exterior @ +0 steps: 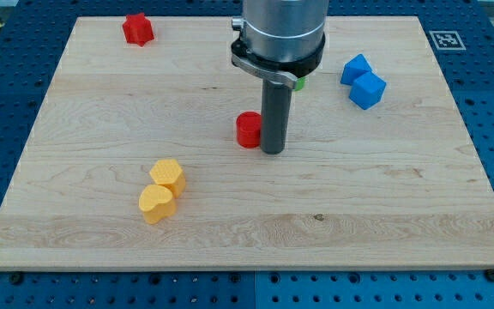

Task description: Slide the red circle towards the red star

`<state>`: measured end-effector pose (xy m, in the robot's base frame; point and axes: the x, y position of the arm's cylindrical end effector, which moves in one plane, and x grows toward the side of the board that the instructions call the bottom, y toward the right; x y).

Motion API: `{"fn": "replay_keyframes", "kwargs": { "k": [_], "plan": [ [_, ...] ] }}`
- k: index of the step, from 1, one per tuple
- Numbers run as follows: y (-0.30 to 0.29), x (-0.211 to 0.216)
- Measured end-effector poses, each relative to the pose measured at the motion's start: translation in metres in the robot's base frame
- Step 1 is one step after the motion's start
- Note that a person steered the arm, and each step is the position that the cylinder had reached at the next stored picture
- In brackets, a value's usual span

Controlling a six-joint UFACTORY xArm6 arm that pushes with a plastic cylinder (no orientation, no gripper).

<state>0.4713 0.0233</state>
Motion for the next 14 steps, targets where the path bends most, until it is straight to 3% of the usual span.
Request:
{"fn": "replay_keyframes", "kwargs": {
  "k": [3, 5, 8, 14],
  "plan": [
    [-0.019, -0.022],
    [-0.066, -0.033],
    [-0.114, -0.092],
    [-0.093, -0.151]
  ]
}}
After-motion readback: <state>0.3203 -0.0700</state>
